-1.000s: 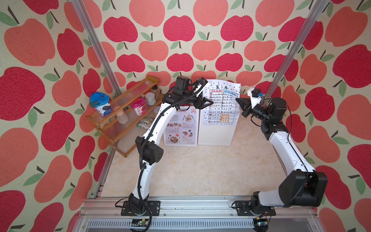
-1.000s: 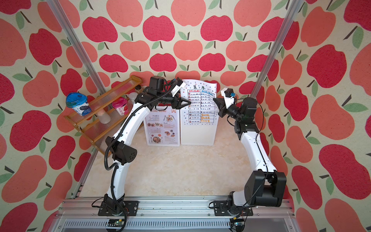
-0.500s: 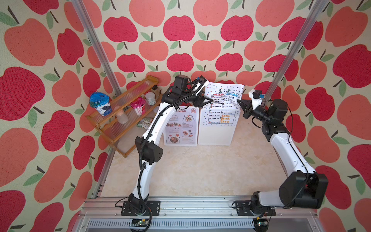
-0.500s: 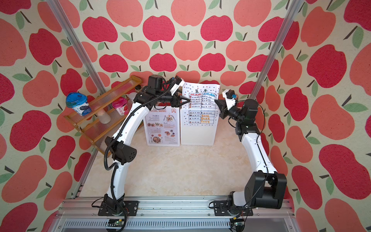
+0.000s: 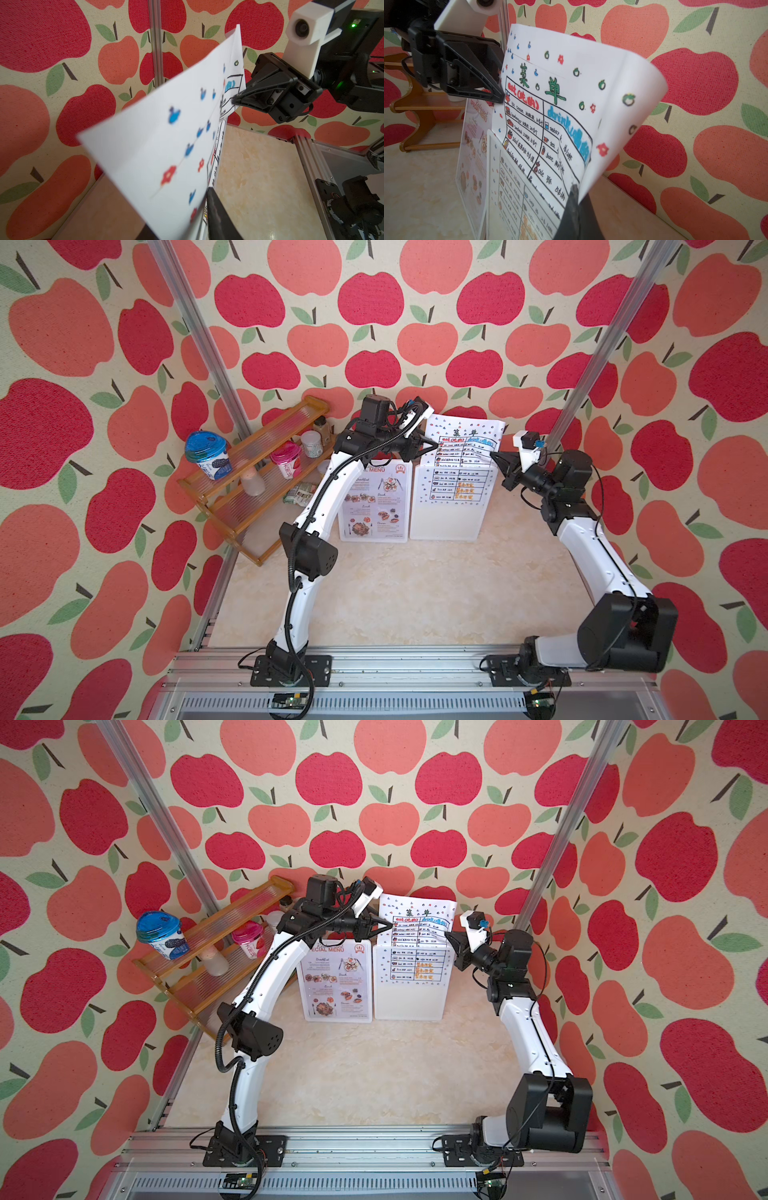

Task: Insert the menus into the narrow rack
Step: Insert the menu into the narrow rack.

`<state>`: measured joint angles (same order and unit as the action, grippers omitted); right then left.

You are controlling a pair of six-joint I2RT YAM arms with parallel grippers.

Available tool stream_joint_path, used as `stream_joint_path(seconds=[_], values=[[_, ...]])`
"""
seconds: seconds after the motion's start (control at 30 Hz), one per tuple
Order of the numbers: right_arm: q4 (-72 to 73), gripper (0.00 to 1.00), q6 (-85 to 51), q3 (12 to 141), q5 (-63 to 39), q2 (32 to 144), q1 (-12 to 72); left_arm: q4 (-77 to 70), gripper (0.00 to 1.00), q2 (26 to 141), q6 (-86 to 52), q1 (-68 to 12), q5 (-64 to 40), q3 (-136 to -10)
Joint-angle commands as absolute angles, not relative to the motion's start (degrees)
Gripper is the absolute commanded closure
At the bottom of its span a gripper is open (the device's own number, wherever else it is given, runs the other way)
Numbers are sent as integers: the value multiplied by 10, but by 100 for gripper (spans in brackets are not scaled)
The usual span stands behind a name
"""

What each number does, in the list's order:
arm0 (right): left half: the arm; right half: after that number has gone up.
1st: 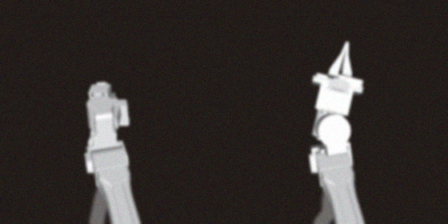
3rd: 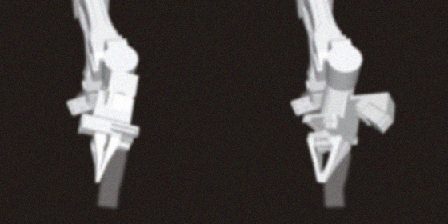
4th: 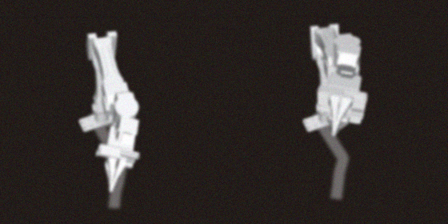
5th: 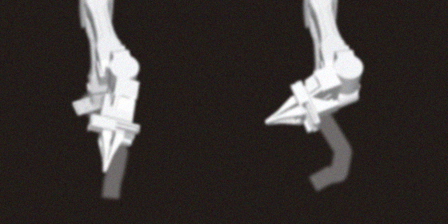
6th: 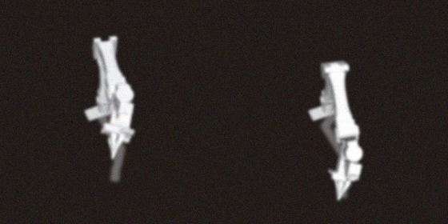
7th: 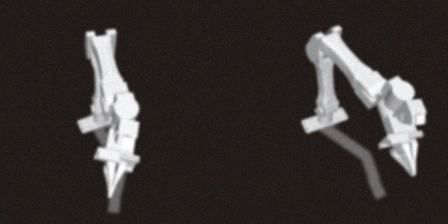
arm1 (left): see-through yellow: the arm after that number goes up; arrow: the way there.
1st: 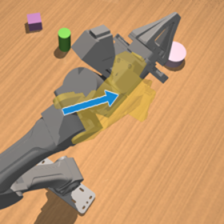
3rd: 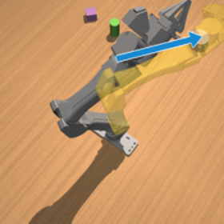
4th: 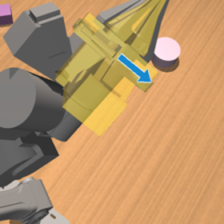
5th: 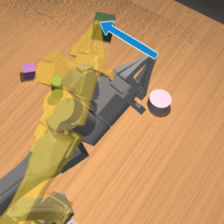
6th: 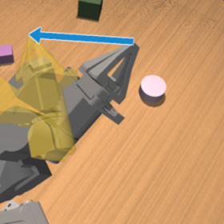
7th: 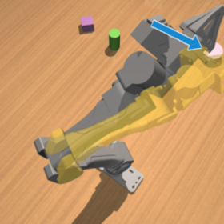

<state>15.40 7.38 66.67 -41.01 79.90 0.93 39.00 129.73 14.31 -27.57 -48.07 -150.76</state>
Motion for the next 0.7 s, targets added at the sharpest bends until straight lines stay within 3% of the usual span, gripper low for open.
stream_joint_path(seconds=[0.0, 0.67], values=[[137, 97, 75, 652, -405, 779, 4, 405, 71, 1303, 142, -273, -493, -1521], [121, 93, 74, 640, -408, 770, 3, 440, 92, 1278, 152, -271, -499, -1471]])
